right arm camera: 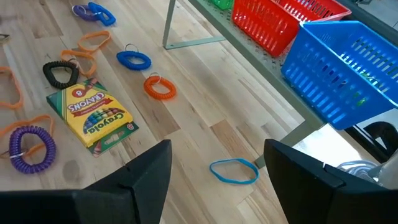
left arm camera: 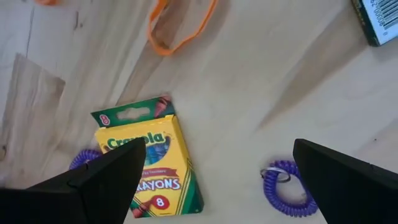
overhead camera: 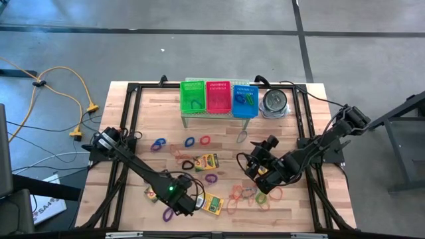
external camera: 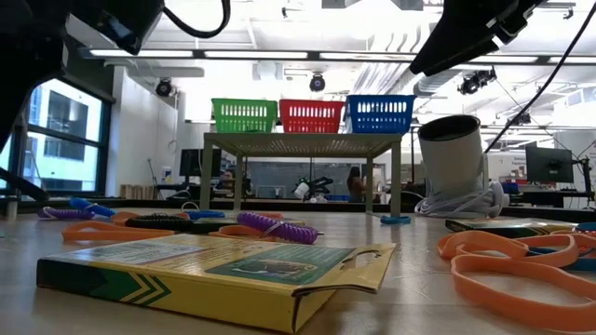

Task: Pick & Place Office Desk Supplies
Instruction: Put the yellow crayon box into the red bin on the shelf

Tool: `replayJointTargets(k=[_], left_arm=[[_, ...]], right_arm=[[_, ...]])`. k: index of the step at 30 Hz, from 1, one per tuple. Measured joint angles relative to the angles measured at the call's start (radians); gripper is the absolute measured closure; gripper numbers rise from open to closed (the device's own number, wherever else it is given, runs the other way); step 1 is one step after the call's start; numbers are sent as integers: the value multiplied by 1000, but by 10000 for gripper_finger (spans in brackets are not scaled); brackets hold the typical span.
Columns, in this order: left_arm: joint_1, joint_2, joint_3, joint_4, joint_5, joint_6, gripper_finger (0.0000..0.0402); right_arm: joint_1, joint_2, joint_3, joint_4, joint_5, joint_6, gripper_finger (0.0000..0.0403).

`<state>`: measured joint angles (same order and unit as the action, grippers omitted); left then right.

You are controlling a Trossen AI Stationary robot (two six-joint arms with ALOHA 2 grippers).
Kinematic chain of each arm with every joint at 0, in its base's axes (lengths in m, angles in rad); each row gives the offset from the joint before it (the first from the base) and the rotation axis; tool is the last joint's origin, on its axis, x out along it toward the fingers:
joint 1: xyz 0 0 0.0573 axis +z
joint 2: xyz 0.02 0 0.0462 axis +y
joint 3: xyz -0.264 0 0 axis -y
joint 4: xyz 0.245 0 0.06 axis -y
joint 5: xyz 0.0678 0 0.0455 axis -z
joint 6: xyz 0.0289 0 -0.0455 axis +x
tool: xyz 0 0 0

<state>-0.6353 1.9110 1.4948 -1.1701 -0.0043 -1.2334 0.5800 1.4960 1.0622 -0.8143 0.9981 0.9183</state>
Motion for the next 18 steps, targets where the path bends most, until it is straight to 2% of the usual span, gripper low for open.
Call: replayJointTargets(k=[10, 18], left_arm=[[-16, 0, 0, 37, -27, -58, 2], [-26, 0, 0, 75, -31, -125, 2]], right_arm=[[0, 0, 0, 0, -4, -7, 158], [0, 0, 0, 3, -61, -7, 158]])
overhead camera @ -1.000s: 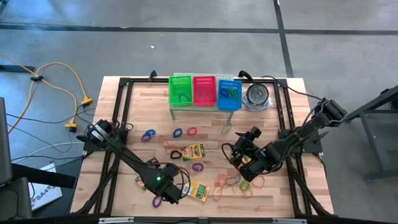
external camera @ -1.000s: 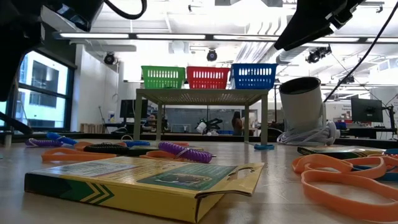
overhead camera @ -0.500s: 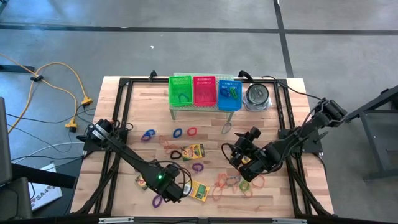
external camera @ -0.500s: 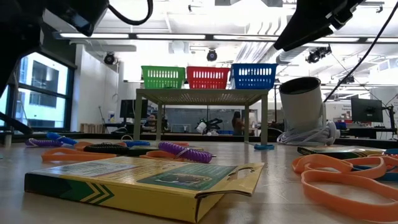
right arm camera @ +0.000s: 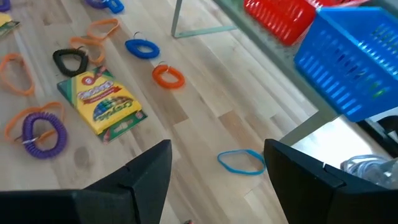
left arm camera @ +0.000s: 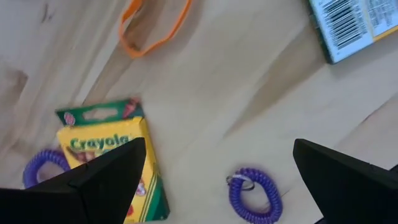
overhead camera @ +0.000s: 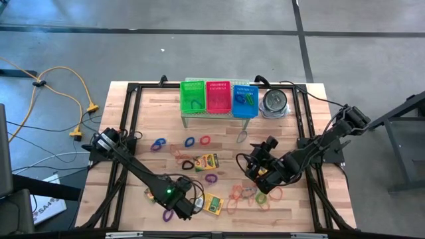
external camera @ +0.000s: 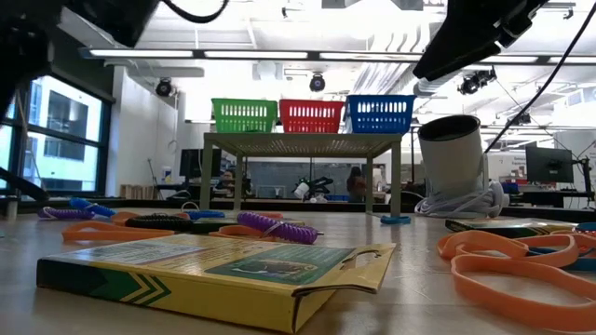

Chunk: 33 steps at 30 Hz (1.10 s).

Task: Pick & Place Office Desk Supplies
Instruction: Put the yellow crayon box into the red bin on the shelf

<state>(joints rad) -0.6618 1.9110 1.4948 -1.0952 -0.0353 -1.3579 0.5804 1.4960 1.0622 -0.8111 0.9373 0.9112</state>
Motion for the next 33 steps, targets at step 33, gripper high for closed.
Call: replayJointTargets(k=[33], left_arm=[[-6, 0, 0, -110, -90, -121, 2]], right_arm=[[0, 0, 0, 64, 2, -52, 158]])
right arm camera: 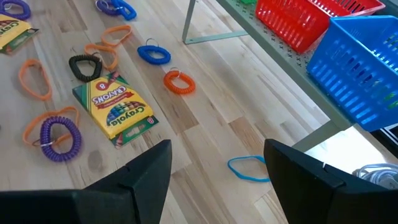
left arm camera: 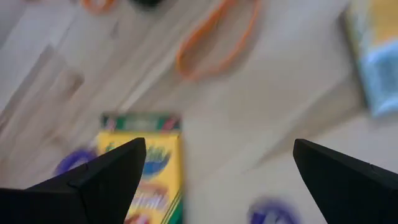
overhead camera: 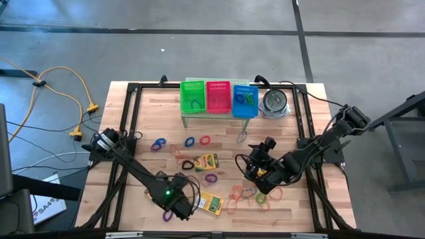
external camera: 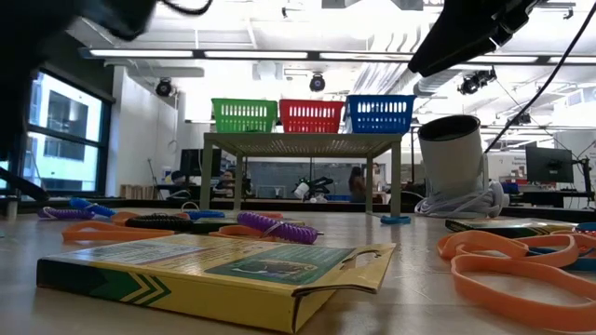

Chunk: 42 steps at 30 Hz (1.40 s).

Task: Pick & Place Office Desk Supplies
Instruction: Put the yellow crayon box into the red bin on the shelf

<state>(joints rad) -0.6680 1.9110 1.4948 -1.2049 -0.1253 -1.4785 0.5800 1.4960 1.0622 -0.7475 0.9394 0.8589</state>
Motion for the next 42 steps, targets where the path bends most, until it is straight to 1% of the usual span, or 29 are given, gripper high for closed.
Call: replayJointTargets(k=[2, 4, 6, 11, 15, 18, 20, 24, 25, 28, 30, 31, 33, 34, 36, 42], left_arm=[[13, 0, 0, -98, 80, 8, 2], [28, 0, -1, -155, 118, 42, 2], [38, 0, -1, -168, 132, 101, 2], [38, -3, -3, -121, 135, 247, 2], [45, -7, -46, -125, 131, 302, 2], [45, -34, -97, -138, 129, 308, 2], [45, -73, -147, -156, 128, 284, 2], [36, -200, -232, -216, 146, 216, 3], [26, -237, -246, -221, 132, 203, 3], [2, -339, -283, -150, 61, 133, 3], [2, -381, -309, -62, 54, 47, 3], [7, -389, -320, -8, 55, 31, 3], [13, -388, -342, 95, 66, 61, 3], [15, -378, -352, 118, 70, 76, 3], [29, -351, -362, 117, 88, 81, 3], [38, -299, -377, 105, 93, 120, 3]], right_arm=[[0, 0, 0, 0, 0, 0, 158], [0, 0, 0, 0, 0, 0, 158], [0, 0, 0, 0, 1, -1, 158], [0, 0, 0, 0, 4, -26, 158], [0, 0, 0, 0, 4, -26, 158], [0, 0, 0, 1, 4, -26, 158], [0, 0, 0, 1, 4, -26, 158], [0, 0, 0, 3, 4, -26, 158], [0, 0, 0, 3, 4, -26, 158], [0, 0, 0, 3, 14, -26, 158], [0, 0, 0, 3, 28, -26, 158], [0, 0, 0, 3, 33, -26, 158], [0, 0, 0, 4, 46, -26, 158], [0, 0, 0, 4, 54, -26, 158], [0, 0, 0, 5, 56, -26, 158], [0, 0, 0, 16, 46, -26, 158]])
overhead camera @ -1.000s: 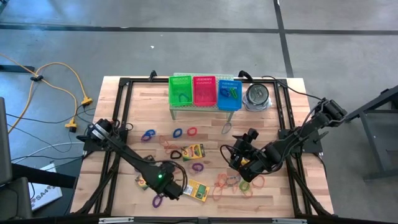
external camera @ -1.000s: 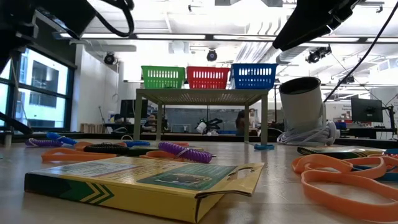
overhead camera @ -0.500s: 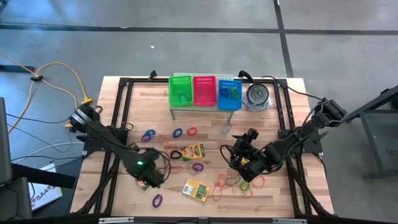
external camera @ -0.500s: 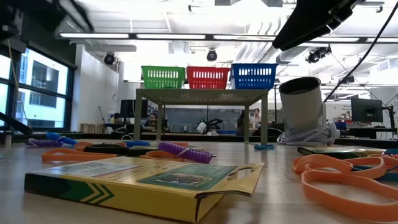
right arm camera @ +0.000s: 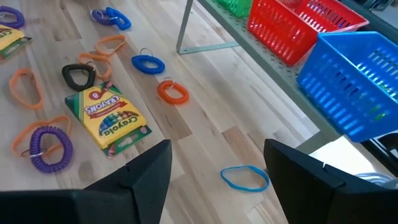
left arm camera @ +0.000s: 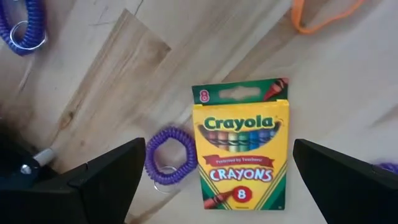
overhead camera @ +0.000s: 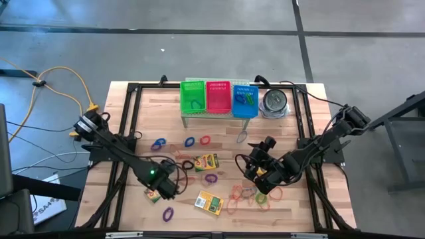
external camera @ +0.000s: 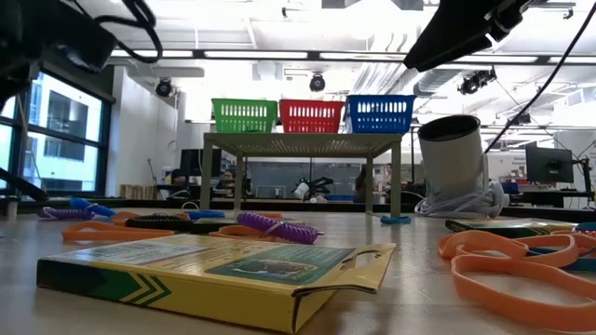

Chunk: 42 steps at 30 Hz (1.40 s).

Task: Pick & Place Office Desk Supplies
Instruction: Put the yellow crayon box into the red bin on the shelf

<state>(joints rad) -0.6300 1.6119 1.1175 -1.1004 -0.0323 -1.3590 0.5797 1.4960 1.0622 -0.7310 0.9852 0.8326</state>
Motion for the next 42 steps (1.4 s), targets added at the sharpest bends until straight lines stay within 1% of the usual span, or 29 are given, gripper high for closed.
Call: replayJointTargets(k=[5, 9, 14, 18, 27, 37, 42], left_arm=[[5, 23, -30, 67, 59, 12, 3], [3, 27, -66, 155, 33, 49, 3], [15, 27, -98, 156, 30, 24, 3], [16, 27, -127, 194, 31, 26, 3], [16, 27, -132, 292, 40, 26, 3], [16, 27, -132, 288, 35, 20, 3], [16, 27, -132, 260, 22, -3, 3]], right_arm=[[0, 0, 0, 3, 0, 0, 158], [0, 0, 0, 3, 0, 0, 158], [0, 0, 0, 4, 0, 0, 158], [0, 0, 0, 8, 0, 0, 158], [0, 0, 0, 10, 0, 0, 158], [0, 0, 0, 10, -1, 0, 158], [0, 0, 0, 10, -1, 0, 158]])
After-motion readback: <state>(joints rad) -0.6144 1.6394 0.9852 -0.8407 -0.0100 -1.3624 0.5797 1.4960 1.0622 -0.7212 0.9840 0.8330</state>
